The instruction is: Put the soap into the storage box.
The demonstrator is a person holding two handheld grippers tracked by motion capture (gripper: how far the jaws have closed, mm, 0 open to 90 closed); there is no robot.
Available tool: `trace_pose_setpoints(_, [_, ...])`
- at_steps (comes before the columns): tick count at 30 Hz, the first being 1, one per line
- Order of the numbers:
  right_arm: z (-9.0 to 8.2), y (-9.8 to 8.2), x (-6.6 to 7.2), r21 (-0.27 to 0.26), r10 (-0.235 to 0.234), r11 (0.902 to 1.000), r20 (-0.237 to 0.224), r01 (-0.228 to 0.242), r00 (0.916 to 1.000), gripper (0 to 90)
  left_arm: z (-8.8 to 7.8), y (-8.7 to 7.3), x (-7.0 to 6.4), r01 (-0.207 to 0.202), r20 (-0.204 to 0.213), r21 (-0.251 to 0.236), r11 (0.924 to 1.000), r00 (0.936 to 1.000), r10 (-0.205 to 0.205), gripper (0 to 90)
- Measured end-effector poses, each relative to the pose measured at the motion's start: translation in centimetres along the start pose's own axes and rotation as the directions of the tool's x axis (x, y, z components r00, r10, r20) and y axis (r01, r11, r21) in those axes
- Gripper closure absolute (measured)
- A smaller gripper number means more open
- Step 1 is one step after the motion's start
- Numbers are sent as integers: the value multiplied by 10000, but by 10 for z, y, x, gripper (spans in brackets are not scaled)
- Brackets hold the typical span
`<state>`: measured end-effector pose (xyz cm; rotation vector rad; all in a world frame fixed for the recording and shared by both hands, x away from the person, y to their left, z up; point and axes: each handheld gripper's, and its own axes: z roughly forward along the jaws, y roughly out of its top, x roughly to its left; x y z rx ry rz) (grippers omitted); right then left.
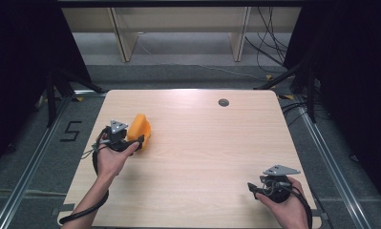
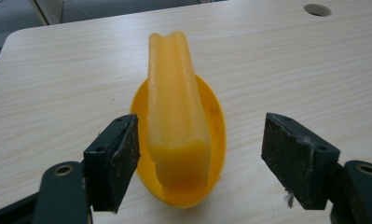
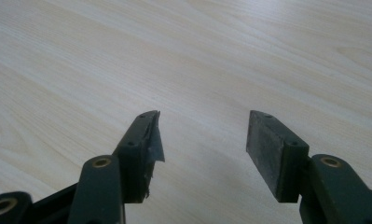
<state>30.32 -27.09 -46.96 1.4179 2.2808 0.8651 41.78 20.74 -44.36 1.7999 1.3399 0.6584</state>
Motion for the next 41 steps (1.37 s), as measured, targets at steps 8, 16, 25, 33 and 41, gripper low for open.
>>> trace_pose_setpoints(8, [-2, 1, 1, 11, 166, 9999, -62, -166, 9998, 446, -19, -10, 2, -117, 388, -93, 9999, 9992, 120, 263])
trace_pose_setpoints(16, [-2, 1, 2, -9, 274, 9996, 5, -274, 9996, 446, -34, -32, 7, -284, 719, -393, 9988, 9969, 311, 267])
trace_pose_setpoints(25, [-2, 1, 1, -144, 259, 9996, 82, -258, 9996, 446, -54, -87, 23, -217, 879, -457, 9987, 9958, 257, 285])
trace_pose_setpoints(33, [-2, 3, -2, -571, -144, 9983, 13, 145, 9999, 447, -64, -99, 16, -422, 1052, -566, 9975, 9933, 480, 305])
trace_pose_setpoints(41, [-2, 2, -5, -666, -275, 9974, 218, 289, 9994, 447, -58, -100, 19, -531, 1262, -465, 9975, 9903, 586, 302])
